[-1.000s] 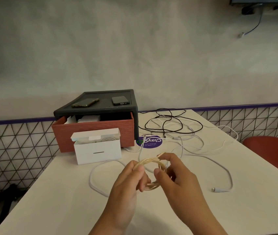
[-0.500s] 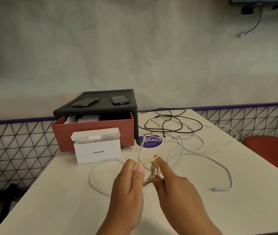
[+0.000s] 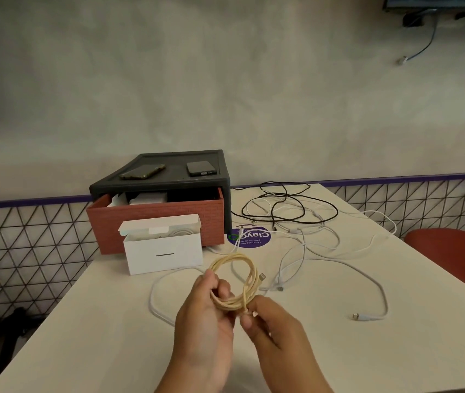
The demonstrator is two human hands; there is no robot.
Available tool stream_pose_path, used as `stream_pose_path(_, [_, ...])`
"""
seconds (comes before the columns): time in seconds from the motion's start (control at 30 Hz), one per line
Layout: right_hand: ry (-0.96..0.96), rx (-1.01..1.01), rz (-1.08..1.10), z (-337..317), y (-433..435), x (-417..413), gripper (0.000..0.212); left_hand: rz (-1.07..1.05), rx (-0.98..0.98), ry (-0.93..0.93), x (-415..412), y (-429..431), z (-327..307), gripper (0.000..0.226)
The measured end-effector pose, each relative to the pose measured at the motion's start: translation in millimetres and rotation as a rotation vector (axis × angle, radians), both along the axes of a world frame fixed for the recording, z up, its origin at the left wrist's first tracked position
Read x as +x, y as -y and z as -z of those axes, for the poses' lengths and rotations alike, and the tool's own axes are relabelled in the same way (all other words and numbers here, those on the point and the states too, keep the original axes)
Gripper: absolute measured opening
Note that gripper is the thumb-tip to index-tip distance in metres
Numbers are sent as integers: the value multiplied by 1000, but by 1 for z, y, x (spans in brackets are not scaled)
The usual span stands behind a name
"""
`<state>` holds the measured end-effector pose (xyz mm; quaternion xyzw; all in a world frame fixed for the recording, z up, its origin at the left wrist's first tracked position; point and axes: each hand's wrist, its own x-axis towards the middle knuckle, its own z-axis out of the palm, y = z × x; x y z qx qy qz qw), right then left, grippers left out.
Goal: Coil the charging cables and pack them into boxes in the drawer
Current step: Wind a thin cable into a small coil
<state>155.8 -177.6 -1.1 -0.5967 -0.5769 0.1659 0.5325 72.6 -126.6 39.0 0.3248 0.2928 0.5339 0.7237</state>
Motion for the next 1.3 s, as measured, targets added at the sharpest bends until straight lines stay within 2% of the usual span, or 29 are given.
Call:
stream_pose_path(0.1, [75, 58, 136, -1, -5, 5, 23, -9, -19, 43, -2, 0, 0, 32])
stream_pose_path(0.23, [-11, 42, 153, -8, -3, 9, 56, 20, 34, 17, -1, 2, 2, 31])
stream_pose_path(0.27, [-55, 29, 139, -10, -3, 8, 56, 26, 58, -15, 0, 3, 4, 30])
stream_pose_path(0.4, [-327, 20, 22, -20, -1, 2, 28, 47, 99, -129, 3, 6, 12, 30])
stream_pose_path(0.5, [-498, 12, 31, -22, -3, 6, 12, 77, 86, -156, 4, 8, 16, 35])
stream_pose_path(0.7, [-531, 5, 117, -12, -17, 15, 13, 133, 127, -173, 3, 5, 19, 29])
stream_pose_path(0.83, [-427, -25, 165, -9, -30, 15, 16, 88, 129, -234, 1, -5, 29, 28])
stream_pose_path(0.97, [-575, -112, 30, -10, -41, 9, 29, 67, 125, -289, -4, -17, 40, 29])
stream_pose_path(1.17, [-745, -217, -68, 0, -65, 6, 23, 46, 95, -416, -12, -47, 58, 25])
stream_pose_path(1.3, [-765, -250, -49, 2, -83, 9, 22, 3, 162, -578, -19, -72, 68, 19])
